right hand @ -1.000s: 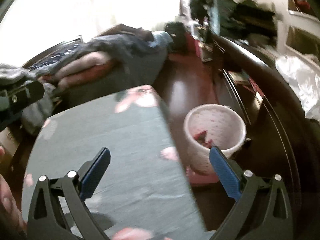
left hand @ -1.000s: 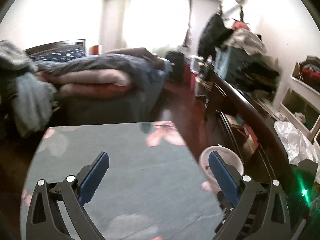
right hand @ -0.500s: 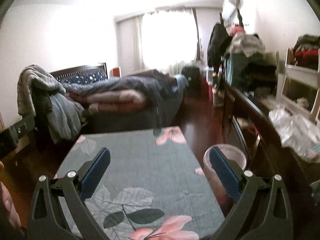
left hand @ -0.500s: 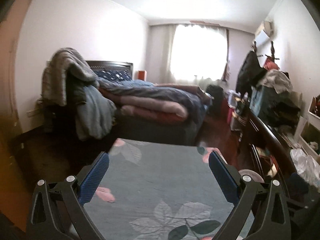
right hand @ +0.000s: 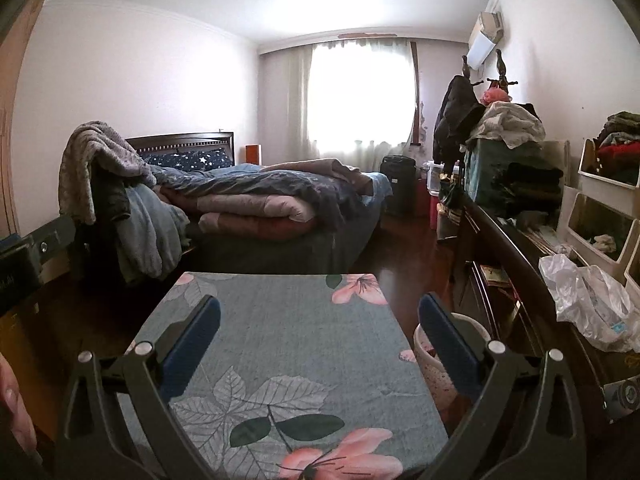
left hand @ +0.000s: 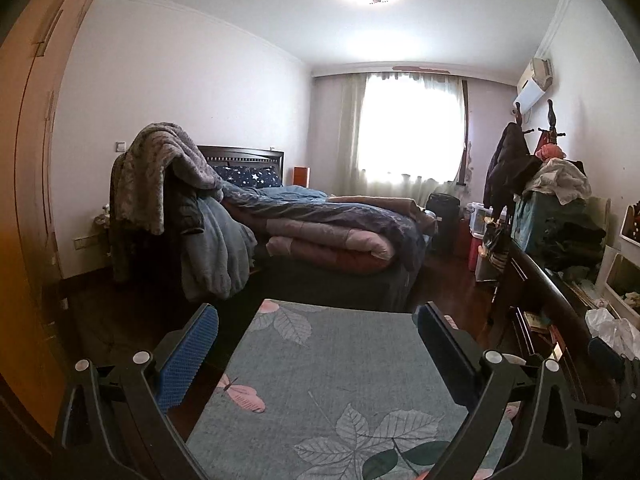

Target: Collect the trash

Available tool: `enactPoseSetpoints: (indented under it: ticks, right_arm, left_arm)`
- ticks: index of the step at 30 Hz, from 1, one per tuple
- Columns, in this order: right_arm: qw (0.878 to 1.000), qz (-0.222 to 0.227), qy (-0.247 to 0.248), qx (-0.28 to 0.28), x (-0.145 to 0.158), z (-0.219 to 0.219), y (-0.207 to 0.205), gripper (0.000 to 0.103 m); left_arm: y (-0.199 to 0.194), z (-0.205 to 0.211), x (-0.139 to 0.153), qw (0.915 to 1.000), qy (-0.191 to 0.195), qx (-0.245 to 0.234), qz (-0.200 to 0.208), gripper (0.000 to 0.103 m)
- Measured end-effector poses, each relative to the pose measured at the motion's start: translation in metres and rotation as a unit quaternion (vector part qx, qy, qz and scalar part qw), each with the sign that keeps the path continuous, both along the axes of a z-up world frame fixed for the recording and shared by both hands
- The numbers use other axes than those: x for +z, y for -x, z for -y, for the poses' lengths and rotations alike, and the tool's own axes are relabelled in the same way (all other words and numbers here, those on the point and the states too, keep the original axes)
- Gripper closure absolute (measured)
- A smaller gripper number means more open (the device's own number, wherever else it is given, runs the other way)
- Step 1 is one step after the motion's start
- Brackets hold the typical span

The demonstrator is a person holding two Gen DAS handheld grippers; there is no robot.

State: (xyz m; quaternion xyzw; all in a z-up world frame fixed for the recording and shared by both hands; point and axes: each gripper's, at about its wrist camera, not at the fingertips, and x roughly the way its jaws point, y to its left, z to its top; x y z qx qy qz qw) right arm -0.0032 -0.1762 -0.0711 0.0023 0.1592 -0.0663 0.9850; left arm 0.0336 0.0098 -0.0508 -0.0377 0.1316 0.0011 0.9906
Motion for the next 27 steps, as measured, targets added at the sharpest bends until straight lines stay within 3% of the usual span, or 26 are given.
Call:
enactPoseSetpoints:
  ticks: [27]
  right_arm:
    - [1.0, 0.018, 0.019, 0.002, 0.017, -0.012, 0.02, 0.003]
  left_arm:
    - [0.027, -0.013, 0.002, 0.9996, 0.013, 0.017, 0.017, 0.004]
